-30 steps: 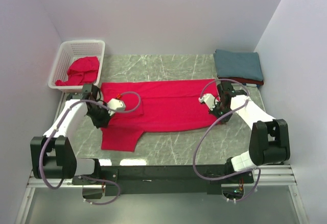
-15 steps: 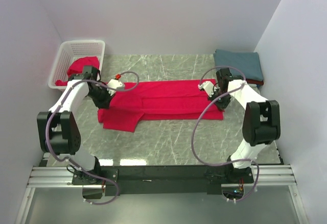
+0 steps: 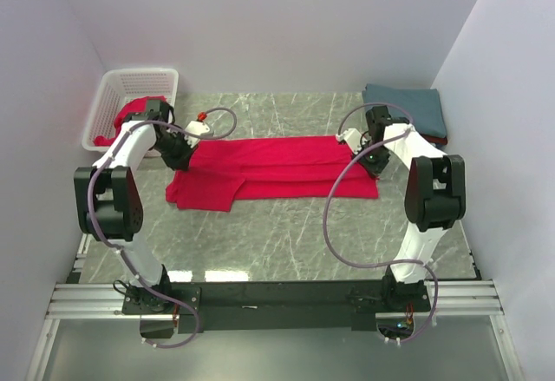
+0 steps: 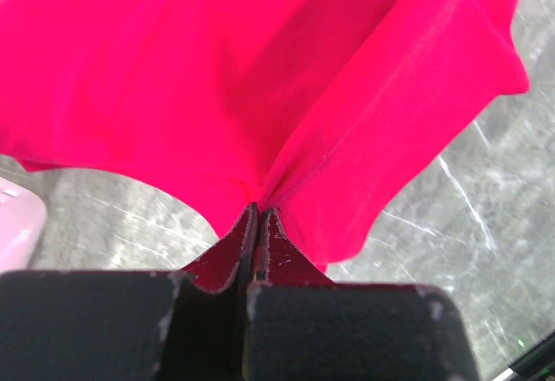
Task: Fold and stack the t-shirts
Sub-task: Fold the tshirt
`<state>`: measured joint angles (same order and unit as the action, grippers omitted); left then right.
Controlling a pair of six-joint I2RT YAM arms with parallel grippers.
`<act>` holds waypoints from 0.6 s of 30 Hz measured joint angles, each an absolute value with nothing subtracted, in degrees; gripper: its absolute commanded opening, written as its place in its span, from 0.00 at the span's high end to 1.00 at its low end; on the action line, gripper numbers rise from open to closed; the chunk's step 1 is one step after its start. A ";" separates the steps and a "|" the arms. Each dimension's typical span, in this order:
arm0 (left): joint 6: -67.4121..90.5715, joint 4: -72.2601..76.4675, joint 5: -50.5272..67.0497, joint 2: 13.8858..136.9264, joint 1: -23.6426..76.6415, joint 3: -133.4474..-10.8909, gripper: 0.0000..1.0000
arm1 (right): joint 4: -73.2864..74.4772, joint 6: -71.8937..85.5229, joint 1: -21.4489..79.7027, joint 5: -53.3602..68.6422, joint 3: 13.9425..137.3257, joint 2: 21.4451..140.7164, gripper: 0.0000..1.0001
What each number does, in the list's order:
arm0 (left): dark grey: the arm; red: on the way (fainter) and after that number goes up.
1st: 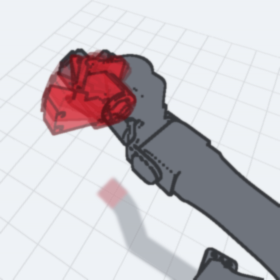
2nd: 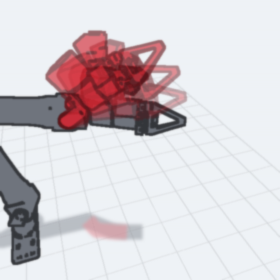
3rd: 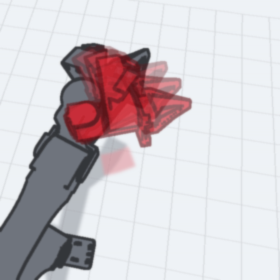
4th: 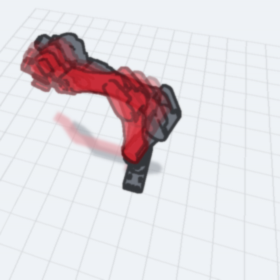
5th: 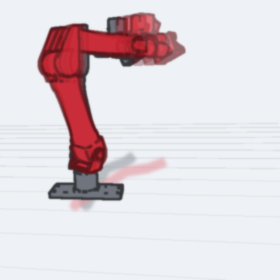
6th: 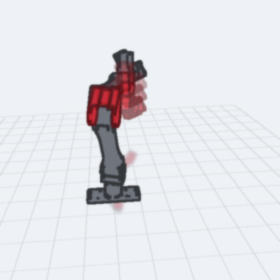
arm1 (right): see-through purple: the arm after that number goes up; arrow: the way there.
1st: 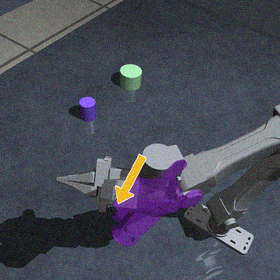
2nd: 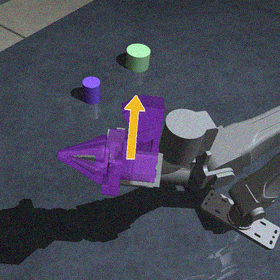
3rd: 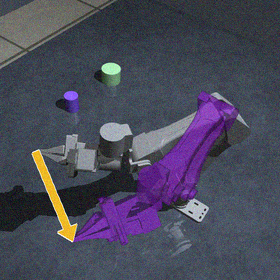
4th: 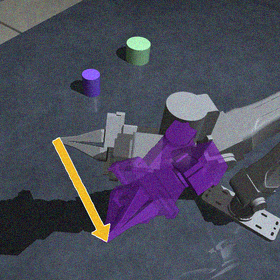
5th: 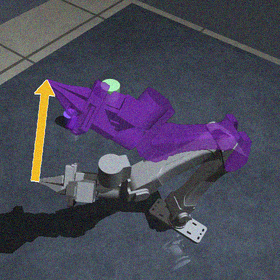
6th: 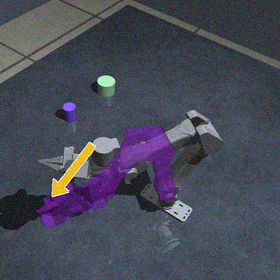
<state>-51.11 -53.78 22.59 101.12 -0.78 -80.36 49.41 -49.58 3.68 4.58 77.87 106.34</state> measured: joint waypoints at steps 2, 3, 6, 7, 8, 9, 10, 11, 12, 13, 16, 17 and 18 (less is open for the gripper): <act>-50.85 -53.23 22.59 102.02 -0.78 -81.10 0.99 | 49.52 -49.58 3.66 4.58 78.81 107.28 1.00; -50.68 -52.86 22.57 102.45 -0.78 -81.36 0.99 | 49.52 -49.58 3.62 4.58 79.33 107.81 1.00; -50.11 -52.03 22.41 103.39 -0.78 -81.56 0.99 | 49.45 -49.58 3.57 4.54 80.51 109.16 1.00; -50.04 -51.77 22.37 103.66 -0.78 -81.60 0.99 | 49.41 -49.58 3.57 4.54 80.75 109.60 1.00; -50.00 -51.57 22.35 103.92 -0.78 -81.67 0.99 | 49.43 -49.58 3.57 4.51 81.06 110.06 1.00; -49.98 -51.35 22.28 104.18 -0.78 -81.67 0.99 | 49.43 -49.58 3.57 4.49 81.32 110.48 1.00; -49.87 -51.22 22.20 104.49 -0.78 -81.67 0.99 | 49.45 -49.58 3.57 4.45 81.58 110.80 1.00; -49.82 -51.09 22.17 104.68 -0.78 -81.69 0.99 | 49.47 -49.56 3.57 4.43 81.80 111.07 1.00; -49.80 -50.85 22.17 104.90 -0.78 -81.67 0.99 | 49.63 -49.56 3.57 4.38 82.15 111.37 1.00; -49.78 -50.61 22.15 105.12 -0.78 -81.69 0.99 | 49.78 -49.56 3.57 4.36 82.59 111.68 1.00; -49.74 -49.98 22.11 105.51 -0.78 -81.67 0.99 | 49.80 -49.54 3.57 4.29 84.18 112.88 1.00; -49.69 -49.89 22.09 105.65 -0.78 -81.69 0.99 | 49.76 -49.54 3.57 4.27 84.58 113.30 1.00; -49.63 -49.78 22.04 105.82 -0.78 -81.69 0.99 | 49.76 -49.54 3.57 4.21 84.90 113.65 1.00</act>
